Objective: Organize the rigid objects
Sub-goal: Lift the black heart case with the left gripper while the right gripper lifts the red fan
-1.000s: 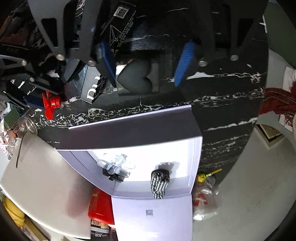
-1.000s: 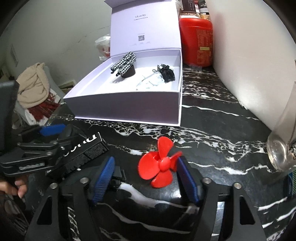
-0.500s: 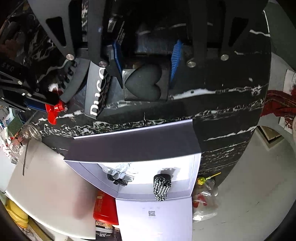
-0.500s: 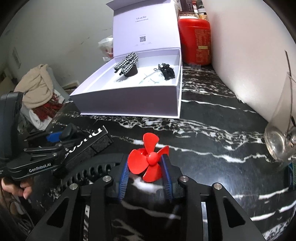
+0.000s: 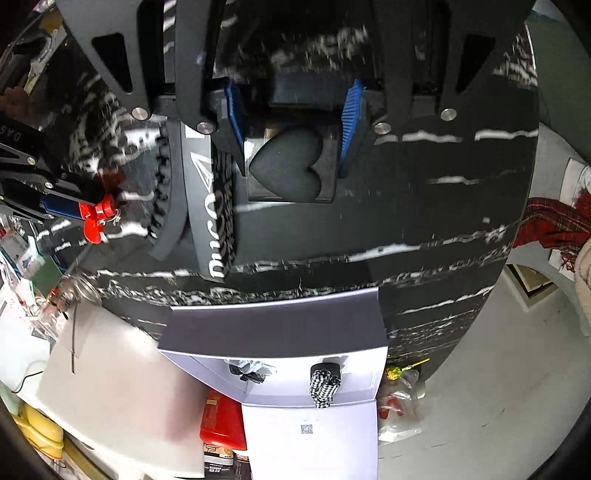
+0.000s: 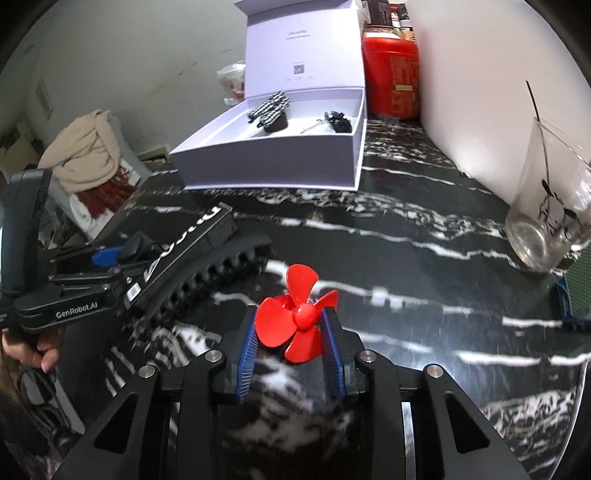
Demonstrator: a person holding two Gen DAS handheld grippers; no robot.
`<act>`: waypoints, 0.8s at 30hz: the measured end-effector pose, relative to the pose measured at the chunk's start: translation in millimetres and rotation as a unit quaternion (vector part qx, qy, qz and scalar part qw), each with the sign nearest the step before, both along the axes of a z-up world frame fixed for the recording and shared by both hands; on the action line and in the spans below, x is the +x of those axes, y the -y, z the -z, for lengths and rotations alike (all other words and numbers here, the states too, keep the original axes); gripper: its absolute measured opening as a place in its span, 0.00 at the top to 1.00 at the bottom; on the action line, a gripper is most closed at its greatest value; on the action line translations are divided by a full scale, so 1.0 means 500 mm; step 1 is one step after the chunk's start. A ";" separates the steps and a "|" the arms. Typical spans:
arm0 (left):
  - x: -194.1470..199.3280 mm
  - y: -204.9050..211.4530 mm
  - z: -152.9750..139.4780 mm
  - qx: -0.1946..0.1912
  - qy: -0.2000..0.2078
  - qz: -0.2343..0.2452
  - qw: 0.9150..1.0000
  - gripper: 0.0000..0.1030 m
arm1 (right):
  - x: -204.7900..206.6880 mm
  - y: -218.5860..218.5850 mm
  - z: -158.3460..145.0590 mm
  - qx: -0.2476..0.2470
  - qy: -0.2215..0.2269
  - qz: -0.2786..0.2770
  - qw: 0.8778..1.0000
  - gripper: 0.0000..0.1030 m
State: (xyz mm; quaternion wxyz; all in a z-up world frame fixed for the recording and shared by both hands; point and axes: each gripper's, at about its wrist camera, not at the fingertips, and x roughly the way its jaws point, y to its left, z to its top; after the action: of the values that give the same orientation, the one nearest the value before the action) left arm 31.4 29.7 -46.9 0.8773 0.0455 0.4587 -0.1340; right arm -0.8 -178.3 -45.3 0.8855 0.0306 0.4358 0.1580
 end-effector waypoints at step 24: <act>-0.006 0.010 0.007 0.000 0.043 -0.026 0.999 0.59 | 0.005 -0.032 0.012 -0.049 0.032 0.031 0.998 0.58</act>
State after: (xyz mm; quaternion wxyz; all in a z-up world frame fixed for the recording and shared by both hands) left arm 28.4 24.9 -50.4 0.8993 0.0397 0.4216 -0.1090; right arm 1.5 -162.2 -51.4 0.9038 -0.0042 0.4135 0.1104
